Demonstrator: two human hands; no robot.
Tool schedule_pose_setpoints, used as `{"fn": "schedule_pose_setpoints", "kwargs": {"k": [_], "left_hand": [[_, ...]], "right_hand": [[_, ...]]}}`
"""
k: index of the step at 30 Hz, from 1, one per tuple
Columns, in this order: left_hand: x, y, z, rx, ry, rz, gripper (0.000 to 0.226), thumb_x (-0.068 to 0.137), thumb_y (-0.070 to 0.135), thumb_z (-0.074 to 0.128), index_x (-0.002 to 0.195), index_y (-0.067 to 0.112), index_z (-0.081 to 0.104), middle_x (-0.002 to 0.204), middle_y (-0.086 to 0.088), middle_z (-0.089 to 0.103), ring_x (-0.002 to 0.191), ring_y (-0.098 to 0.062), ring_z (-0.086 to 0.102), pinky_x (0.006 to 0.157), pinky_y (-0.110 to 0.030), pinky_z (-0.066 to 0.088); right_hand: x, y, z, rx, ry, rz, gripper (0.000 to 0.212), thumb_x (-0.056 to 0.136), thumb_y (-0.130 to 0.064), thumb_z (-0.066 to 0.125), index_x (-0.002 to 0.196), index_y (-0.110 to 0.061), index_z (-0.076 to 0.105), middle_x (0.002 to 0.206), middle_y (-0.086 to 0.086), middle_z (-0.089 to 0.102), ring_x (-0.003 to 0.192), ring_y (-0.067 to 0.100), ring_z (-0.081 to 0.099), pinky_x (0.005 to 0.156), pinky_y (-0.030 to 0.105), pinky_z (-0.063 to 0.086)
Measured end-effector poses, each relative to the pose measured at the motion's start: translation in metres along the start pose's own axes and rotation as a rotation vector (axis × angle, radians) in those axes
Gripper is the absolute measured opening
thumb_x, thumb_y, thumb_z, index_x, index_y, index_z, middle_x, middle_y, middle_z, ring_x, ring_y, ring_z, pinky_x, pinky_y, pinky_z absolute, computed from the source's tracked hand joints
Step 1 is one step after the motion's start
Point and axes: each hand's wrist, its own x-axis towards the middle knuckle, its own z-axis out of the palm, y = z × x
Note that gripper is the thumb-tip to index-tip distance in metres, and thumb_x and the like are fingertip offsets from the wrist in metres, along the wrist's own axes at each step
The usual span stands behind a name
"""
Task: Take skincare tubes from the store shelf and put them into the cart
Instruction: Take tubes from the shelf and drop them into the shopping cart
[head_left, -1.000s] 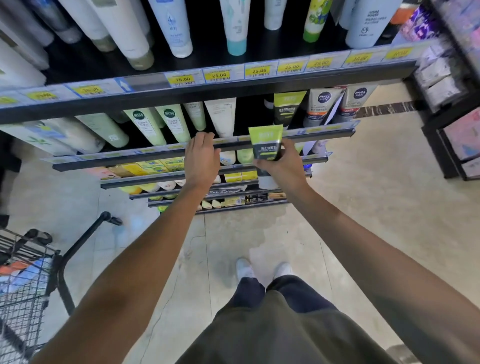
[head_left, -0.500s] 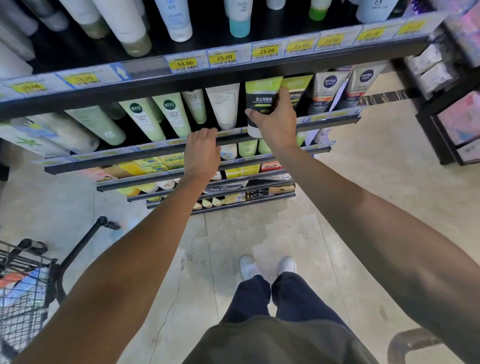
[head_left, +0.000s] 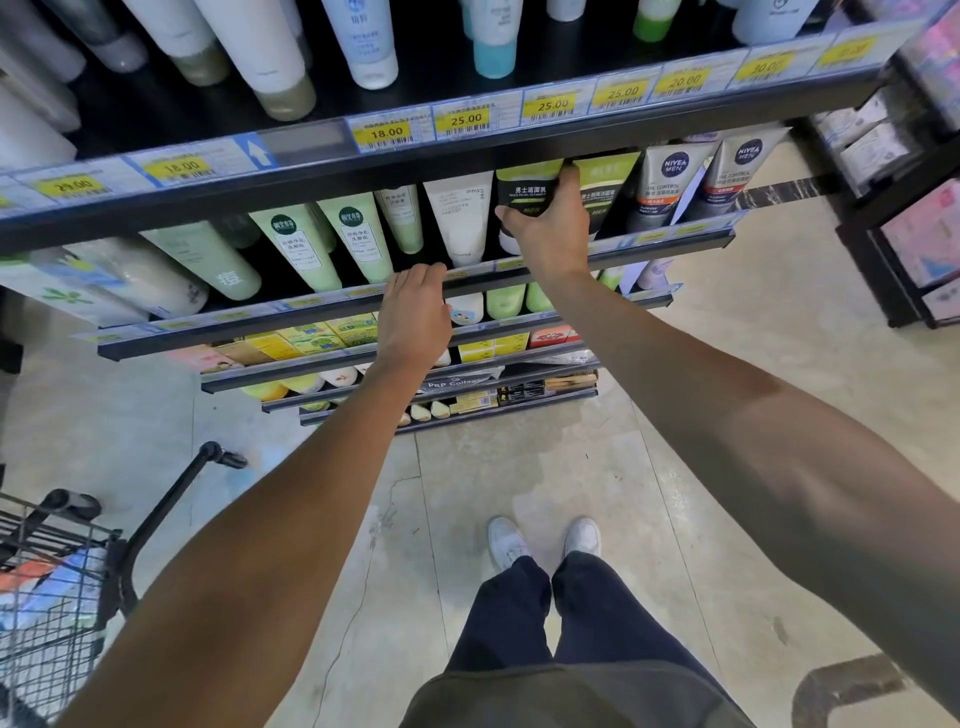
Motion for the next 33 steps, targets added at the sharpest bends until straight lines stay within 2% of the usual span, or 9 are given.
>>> {"fn": "schedule_pose_setpoints", "kwargs": {"k": [2, 5, 10, 14, 19, 21, 28, 33], "left_hand": [[0.0, -0.001, 0.0, -0.004, -0.005, 0.003, 0.047, 0.094, 0.008, 0.065, 0.139, 0.004, 0.052, 0.128, -0.015, 0.06, 0.122, -0.035, 0.051, 0.111, -0.041, 0.035], [0.0, 0.0, 0.001, -0.014, -0.006, -0.008, 0.046, 0.094, 0.008, 0.066, 0.139, 0.004, 0.052, 0.128, -0.015, 0.06, 0.122, -0.035, 0.05, 0.111, -0.041, 0.035], [0.002, 0.001, 0.005, -0.016, 0.001, -0.024, 0.048, 0.094, 0.011, 0.067, 0.139, 0.006, 0.052, 0.128, -0.013, 0.06, 0.123, -0.034, 0.05, 0.112, -0.041, 0.035], [0.002, 0.001, 0.008, -0.01, 0.015, -0.032, 0.049, 0.093, 0.011, 0.069, 0.139, 0.007, 0.053, 0.128, -0.012, 0.06, 0.122, -0.033, 0.051, 0.112, -0.042, 0.037], [0.001, 0.002, 0.008, -0.007, 0.019, -0.034, 0.05, 0.093, 0.011, 0.069, 0.14, 0.006, 0.052, 0.131, -0.013, 0.059, 0.124, -0.034, 0.05, 0.114, -0.042, 0.035], [0.001, 0.003, 0.008, -0.01, 0.021, -0.033, 0.05, 0.093, 0.011, 0.068, 0.141, 0.005, 0.052, 0.132, -0.014, 0.059, 0.125, -0.034, 0.049, 0.114, -0.042, 0.034], [0.0, 0.001, 0.008, -0.024, 0.013, -0.033, 0.051, 0.094, 0.011, 0.068, 0.142, 0.005, 0.051, 0.133, -0.014, 0.058, 0.126, -0.034, 0.048, 0.114, -0.041, 0.035], [0.0, 0.001, 0.007, -0.033, -0.002, -0.04, 0.052, 0.095, 0.011, 0.066, 0.143, 0.005, 0.05, 0.134, -0.014, 0.057, 0.128, -0.034, 0.047, 0.115, -0.041, 0.034]], "right_hand": [[0.003, 0.0, 0.0, -0.004, -0.005, 0.006, 0.058, 0.081, -0.019, 0.085, 0.126, -0.011, 0.049, 0.11, 0.001, 0.068, 0.101, 0.016, 0.065, 0.084, 0.021, 0.05], [0.004, 0.006, -0.001, -0.019, -0.023, 0.022, 0.061, 0.083, -0.016, 0.084, 0.131, -0.01, 0.047, 0.111, 0.0, 0.065, 0.1, 0.015, 0.062, 0.085, 0.022, 0.049], [0.001, 0.02, 0.002, -0.095, -0.055, 0.018, 0.056, 0.086, -0.017, 0.081, 0.13, -0.009, 0.046, 0.113, 0.003, 0.066, 0.107, 0.023, 0.065, 0.095, 0.035, 0.055], [0.001, 0.022, 0.001, -0.119, -0.06, 0.009, 0.057, 0.085, -0.018, 0.081, 0.131, -0.01, 0.048, 0.116, 0.004, 0.067, 0.11, 0.024, 0.066, 0.098, 0.037, 0.055], [0.001, 0.023, 0.005, -0.219, -0.008, -0.007, 0.069, 0.08, -0.033, 0.087, 0.134, -0.008, 0.051, 0.125, 0.008, 0.063, 0.121, 0.027, 0.062, 0.1, 0.037, 0.053], [0.0, 0.022, 0.008, -0.245, 0.017, 0.001, 0.071, 0.081, -0.033, 0.087, 0.136, -0.006, 0.05, 0.13, 0.01, 0.06, 0.123, 0.029, 0.06, 0.101, 0.038, 0.053], [0.001, 0.021, 0.006, -0.212, 0.024, 0.013, 0.055, 0.081, -0.026, 0.087, 0.123, -0.011, 0.055, 0.117, 0.005, 0.068, 0.113, 0.025, 0.066, 0.098, 0.039, 0.056], [0.002, 0.019, 0.0, -0.238, -0.009, 0.018, 0.057, 0.081, -0.029, 0.087, 0.125, -0.009, 0.055, 0.115, 0.006, 0.069, 0.11, 0.025, 0.067, 0.095, 0.039, 0.057]]}}
